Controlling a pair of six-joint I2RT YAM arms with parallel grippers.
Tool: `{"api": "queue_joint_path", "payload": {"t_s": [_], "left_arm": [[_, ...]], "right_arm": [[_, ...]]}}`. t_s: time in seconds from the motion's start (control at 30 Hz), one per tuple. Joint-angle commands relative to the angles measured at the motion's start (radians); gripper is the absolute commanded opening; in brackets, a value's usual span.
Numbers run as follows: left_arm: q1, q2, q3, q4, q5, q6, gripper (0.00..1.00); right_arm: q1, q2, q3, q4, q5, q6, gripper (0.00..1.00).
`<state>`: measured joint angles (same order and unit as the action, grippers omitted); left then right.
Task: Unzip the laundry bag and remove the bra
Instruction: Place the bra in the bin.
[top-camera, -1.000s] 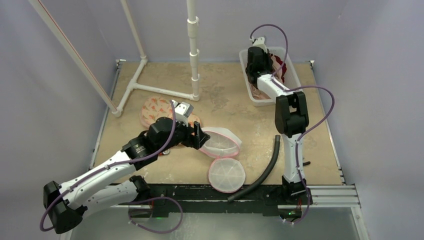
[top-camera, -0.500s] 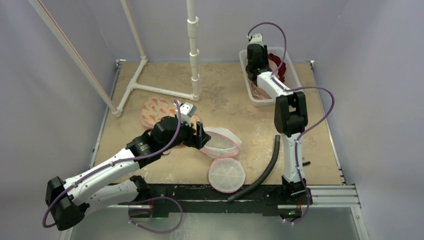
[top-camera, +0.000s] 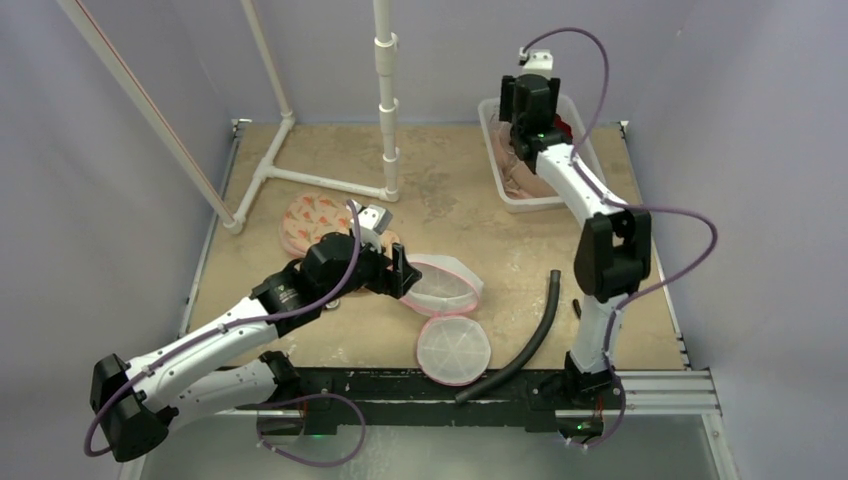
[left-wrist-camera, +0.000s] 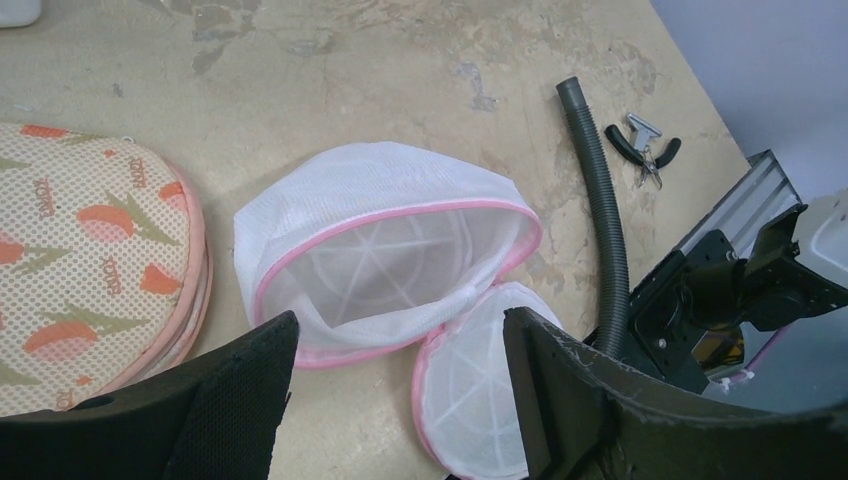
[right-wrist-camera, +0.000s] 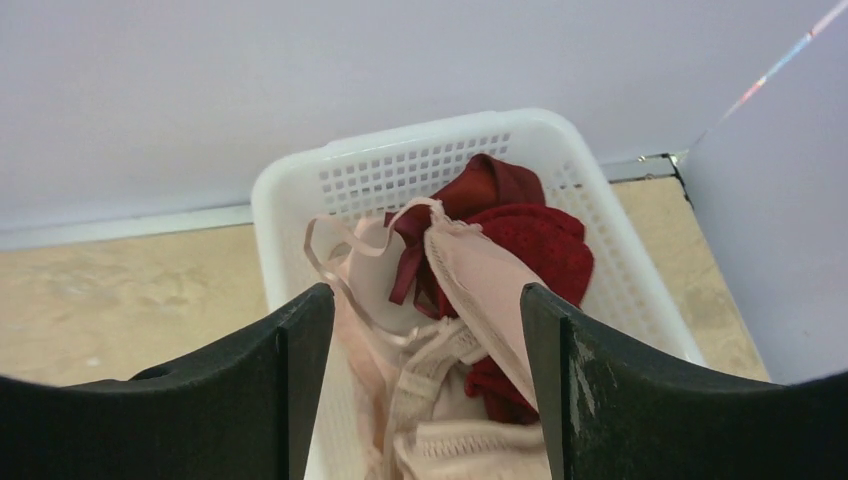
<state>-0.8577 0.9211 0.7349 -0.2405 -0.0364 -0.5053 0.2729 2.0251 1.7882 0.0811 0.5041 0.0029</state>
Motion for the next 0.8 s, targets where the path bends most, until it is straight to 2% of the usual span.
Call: {"api": "queue_joint_path", "payload": {"t_s": [0.0, 0.17, 0.3, 0.33, 0.5, 0.67, 0.77], "left_arm": [[0.001, -0.03, 0.027, 0.048, 0.019, -0.008, 0.73], [0.001, -0.061, 0.01, 0.074, 0.049, -0.022, 0.73], [0.001, -0.076, 0.012, 0.078, 0.089, -0.029, 0.73], [0.001, -0.079, 0.012, 0.078, 0.095, -0.03, 0.73], [0.002, -0.099, 0.002, 0.078, 0.114, -0.029, 0.73], [0.001, -0.117, -0.006, 0.077, 0.102, -0.024, 0.73], [0.0, -0.13, -0.008, 0.073, 0.086, -0.015, 0.73]], "right_arm": [[-0.036, -0.244, -0.195, 0.054, -0.016, 0.167, 0.72], [-0.186, -0.505, -0.642, 0.233, -0.334, 0.355, 0.72], [-0.269, -0.568, -0.875, 0.398, -0.641, 0.406, 0.75], [-0.301, -0.572, -0.913, 0.431, -0.668, 0.415, 0.76], [-0.348, -0.543, -0.948, 0.499, -0.81, 0.404, 0.83], [-0.415, -0.511, -0.947, 0.56, -0.879, 0.422, 0.84], [-0.435, -0.47, -0.898, 0.508, -0.89, 0.384, 0.85]]}}
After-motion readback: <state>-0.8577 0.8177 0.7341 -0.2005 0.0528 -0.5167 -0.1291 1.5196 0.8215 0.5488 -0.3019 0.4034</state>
